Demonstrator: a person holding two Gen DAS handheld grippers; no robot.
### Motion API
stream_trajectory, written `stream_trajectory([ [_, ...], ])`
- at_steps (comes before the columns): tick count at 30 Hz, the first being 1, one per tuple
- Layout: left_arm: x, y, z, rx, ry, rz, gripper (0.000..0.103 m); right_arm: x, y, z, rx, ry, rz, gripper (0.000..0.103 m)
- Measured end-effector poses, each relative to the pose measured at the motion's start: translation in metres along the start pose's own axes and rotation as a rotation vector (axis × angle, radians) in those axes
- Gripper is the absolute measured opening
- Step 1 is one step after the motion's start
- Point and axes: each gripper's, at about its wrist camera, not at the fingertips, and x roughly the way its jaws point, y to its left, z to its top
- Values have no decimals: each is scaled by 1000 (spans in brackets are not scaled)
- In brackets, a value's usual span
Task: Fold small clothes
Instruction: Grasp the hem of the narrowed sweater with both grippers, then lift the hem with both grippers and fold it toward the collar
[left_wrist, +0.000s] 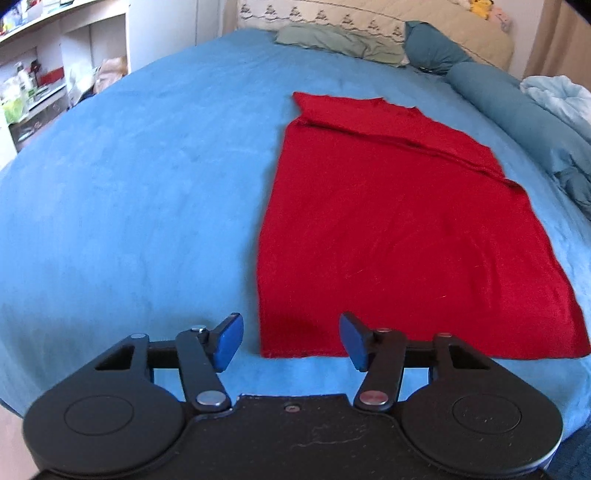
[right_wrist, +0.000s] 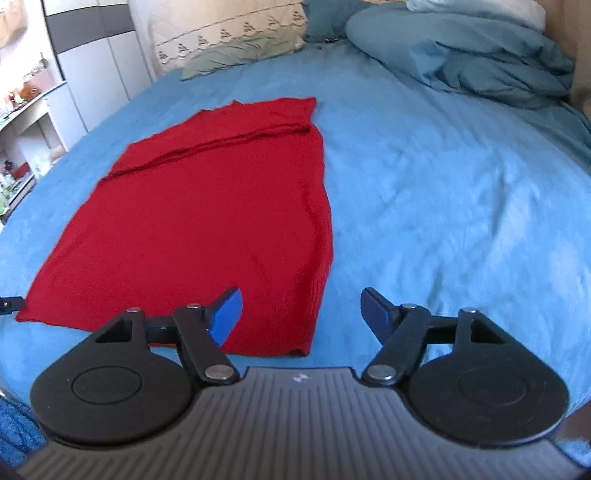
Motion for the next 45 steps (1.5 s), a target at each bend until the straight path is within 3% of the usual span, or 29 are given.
stream_trajectory([
  [6,14,2,-9,12,1,1,59,24,4,-14,-23,55,-34,70],
  [10,17,2,-11,34,-8,2,50,31,9,-23,-55,64,-26,54],
  [18,20,-2,-10,49,-7,3,10,34,15,-23,-67,49,-26,30],
  [22,18,-7,-9,54,-13,23,7,33,14,-22,-69,44,-20,21],
  [29,6,-4,-1,23,-22,7,6,19,10,-8,-22,20,12,20],
  [36,-31,-11,38,6,-138,-41,5,-9,9,37,24,-67,84,20],
  [41,-47,-17,98,-57,-257,-93,5,-15,7,101,84,-152,149,20],
  [45,-34,-24,165,-85,-320,-117,4,4,8,168,118,-202,191,20],
])
